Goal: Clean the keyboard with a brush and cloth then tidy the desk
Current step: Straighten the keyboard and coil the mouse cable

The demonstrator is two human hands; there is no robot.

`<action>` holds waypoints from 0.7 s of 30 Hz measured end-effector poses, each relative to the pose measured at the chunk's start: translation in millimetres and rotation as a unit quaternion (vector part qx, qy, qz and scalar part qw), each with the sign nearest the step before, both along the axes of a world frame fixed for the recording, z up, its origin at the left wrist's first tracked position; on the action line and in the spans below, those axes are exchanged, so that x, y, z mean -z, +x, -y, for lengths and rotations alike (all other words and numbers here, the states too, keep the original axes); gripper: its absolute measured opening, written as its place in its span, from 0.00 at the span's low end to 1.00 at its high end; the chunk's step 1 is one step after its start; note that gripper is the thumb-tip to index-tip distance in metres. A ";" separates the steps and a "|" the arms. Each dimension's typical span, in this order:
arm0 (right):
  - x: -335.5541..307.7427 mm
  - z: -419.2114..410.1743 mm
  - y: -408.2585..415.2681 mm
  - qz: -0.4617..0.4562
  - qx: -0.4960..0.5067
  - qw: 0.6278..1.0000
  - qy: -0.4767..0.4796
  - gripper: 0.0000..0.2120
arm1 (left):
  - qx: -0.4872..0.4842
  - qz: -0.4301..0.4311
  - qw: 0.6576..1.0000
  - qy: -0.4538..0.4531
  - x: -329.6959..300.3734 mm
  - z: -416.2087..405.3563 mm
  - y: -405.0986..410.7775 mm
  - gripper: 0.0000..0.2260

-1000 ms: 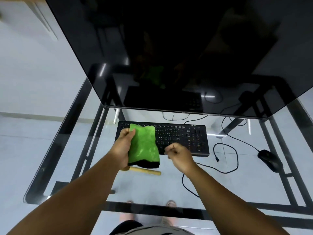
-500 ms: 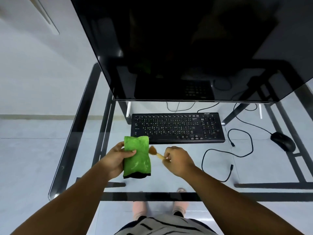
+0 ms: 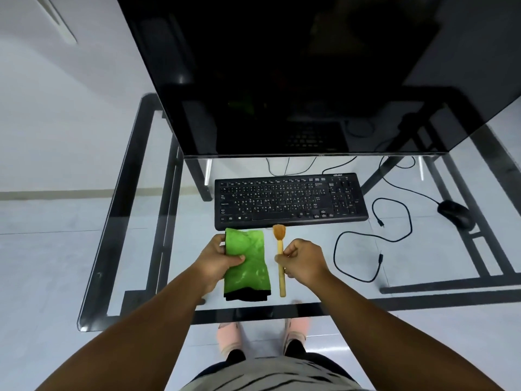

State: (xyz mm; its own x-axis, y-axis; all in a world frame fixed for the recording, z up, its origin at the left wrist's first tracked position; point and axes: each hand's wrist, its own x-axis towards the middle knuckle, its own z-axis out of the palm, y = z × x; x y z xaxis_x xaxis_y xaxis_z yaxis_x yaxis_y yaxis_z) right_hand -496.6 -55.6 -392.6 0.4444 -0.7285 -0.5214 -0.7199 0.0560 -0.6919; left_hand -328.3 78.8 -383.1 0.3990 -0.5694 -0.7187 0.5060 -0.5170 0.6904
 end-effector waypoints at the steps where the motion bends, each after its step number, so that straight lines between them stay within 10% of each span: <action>1: 0.6 -0.7 1.4 -0.003 -0.005 1.000 -0.002 0.09 | 0.007 0.031 0.999 0.010 0.9 -0.5 1.2 0.24; 8: 0.4 -3.2 5.1 -0.046 -0.047 0.997 -0.033 0.11 | 0.098 0.317 0.937 0.112 -7.2 1.7 -5.0 0.26; 21: -25.8 85.2 -14.6 -0.042 -0.021 0.958 -0.283 0.24 | 0.089 0.460 0.877 0.105 -15.9 28.6 10.1 0.36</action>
